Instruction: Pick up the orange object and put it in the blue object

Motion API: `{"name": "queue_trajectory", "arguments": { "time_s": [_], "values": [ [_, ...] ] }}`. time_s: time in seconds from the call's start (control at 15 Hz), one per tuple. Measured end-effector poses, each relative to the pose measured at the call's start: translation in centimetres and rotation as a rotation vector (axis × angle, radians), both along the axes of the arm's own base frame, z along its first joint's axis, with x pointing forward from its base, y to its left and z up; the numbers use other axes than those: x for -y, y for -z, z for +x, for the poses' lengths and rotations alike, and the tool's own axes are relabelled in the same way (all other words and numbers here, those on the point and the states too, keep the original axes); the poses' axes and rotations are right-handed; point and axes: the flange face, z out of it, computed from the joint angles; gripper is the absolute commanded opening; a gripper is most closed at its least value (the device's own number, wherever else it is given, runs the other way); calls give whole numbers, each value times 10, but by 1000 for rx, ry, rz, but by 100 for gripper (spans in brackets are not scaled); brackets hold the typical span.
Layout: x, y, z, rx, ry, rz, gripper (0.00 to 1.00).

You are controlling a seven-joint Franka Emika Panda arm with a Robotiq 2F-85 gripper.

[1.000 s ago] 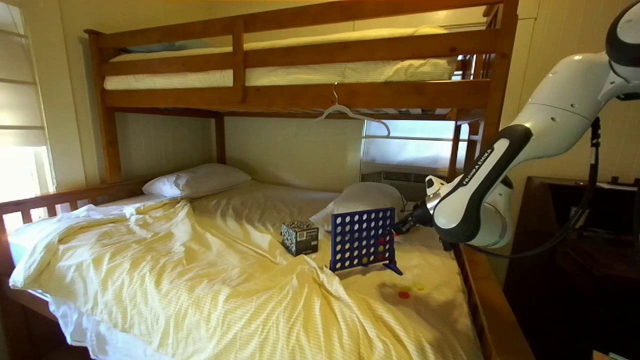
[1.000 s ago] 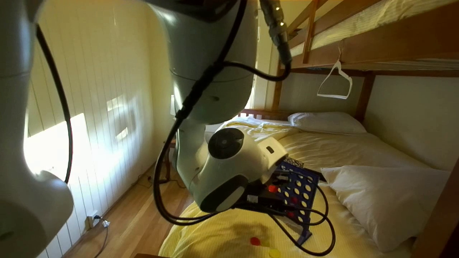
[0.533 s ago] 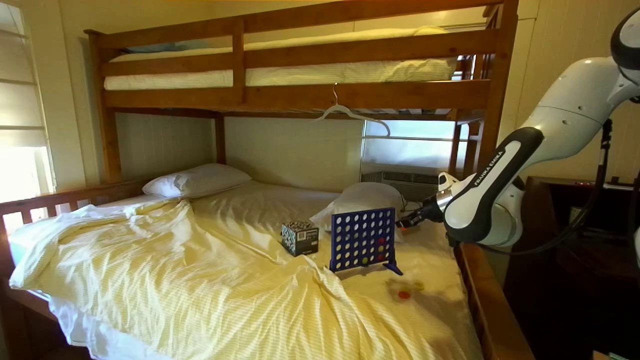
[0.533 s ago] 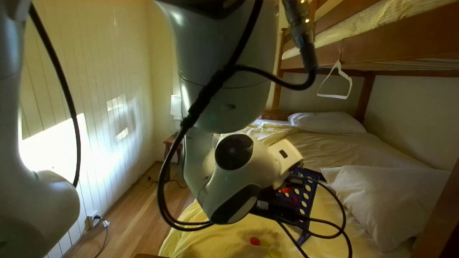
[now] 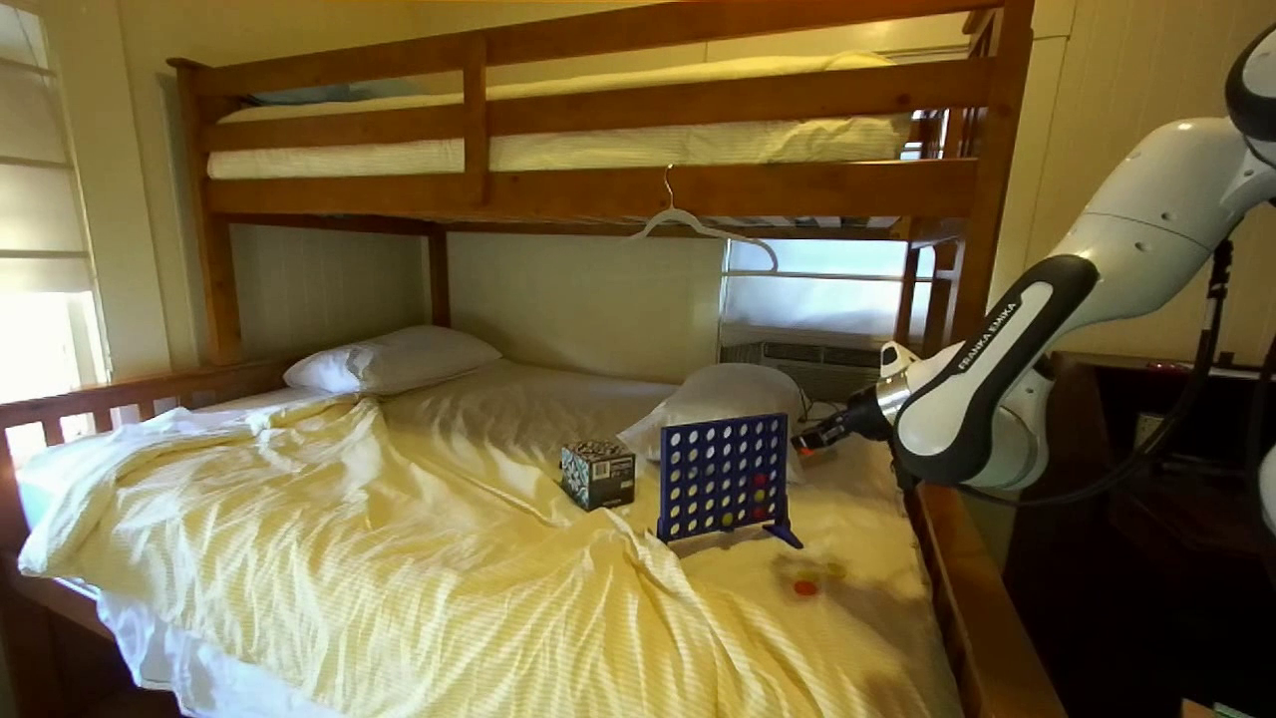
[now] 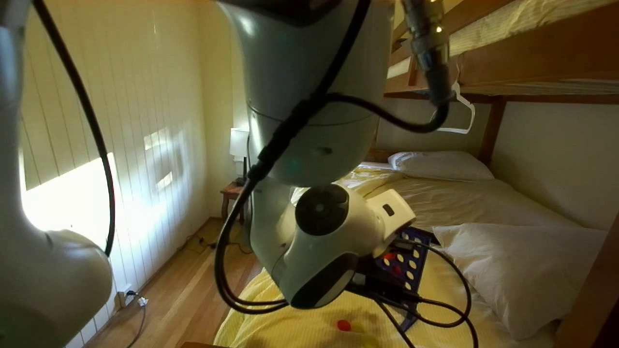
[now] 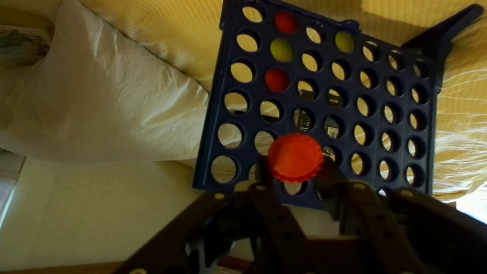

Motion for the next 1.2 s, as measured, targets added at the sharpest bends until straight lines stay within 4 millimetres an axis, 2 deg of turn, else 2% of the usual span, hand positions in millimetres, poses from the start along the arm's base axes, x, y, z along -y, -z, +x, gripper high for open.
{"name": "queue_trajectory", "arguments": {
  "time_s": [0.13, 0.2, 0.67, 1.2],
  "values": [
    [0, 0, 0, 0, -1, 1, 35],
    [0, 0, 0, 0, -1, 1, 10],
    [9, 6, 1, 58, 27, -22, 10],
    [4, 1, 2, 163, 58, -52, 10]
  ]
}}
